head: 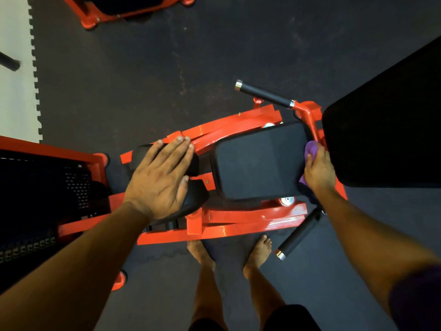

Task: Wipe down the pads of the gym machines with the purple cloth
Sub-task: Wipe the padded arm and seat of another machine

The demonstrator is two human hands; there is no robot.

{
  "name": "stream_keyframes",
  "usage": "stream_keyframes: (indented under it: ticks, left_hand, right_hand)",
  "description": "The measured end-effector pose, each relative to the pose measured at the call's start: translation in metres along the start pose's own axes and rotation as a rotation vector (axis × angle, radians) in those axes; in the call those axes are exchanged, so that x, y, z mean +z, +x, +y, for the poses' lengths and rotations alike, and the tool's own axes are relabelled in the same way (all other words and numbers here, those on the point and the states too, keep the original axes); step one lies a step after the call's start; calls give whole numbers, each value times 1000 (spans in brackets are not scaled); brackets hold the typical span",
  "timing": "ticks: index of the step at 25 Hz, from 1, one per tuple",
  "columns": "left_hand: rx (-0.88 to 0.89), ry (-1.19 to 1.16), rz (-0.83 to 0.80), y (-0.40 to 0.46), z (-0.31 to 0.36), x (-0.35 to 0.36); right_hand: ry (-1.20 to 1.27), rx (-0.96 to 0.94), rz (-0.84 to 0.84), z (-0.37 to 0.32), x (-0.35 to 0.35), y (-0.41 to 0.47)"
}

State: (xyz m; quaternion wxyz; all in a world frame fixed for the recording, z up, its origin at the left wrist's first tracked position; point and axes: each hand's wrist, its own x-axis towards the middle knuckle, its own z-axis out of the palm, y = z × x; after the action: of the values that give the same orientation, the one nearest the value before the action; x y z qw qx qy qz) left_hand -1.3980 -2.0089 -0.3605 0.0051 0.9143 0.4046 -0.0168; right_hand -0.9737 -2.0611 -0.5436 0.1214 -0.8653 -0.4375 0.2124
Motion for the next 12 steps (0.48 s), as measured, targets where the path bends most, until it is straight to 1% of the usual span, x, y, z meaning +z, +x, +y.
stream_keyframes:
  ticks: [2,3,4,5,7,8,10,12]
  left_hand:
    - [4,-3,5,0,-2,2]
    - [6,-1,6,0,-4,2]
    - [9,2,7,0,-5,2]
    - [12,4,10,0,-5,2]
    - [16,6,20,-1,-5,3]
    - [18,10,25,-1,-5,3]
    - [26,22,24,-2,-5,4]
    - [27,30,26,-1,-3,3]
  right_hand:
    - [-5,96,25,-19,4,22]
    - [-19,104,58,-25,9,31]
    - [-36,77,91,-31,13,39]
    - [-65,-1,103,-35,18,49]
    - [-120,-210,35,-47,19,77]
    - [-116,-258,-23,-56,17,92]
    - [-97,-283,-87,-57,13,104]
    - [-72,-272,-65,-31,11,78]
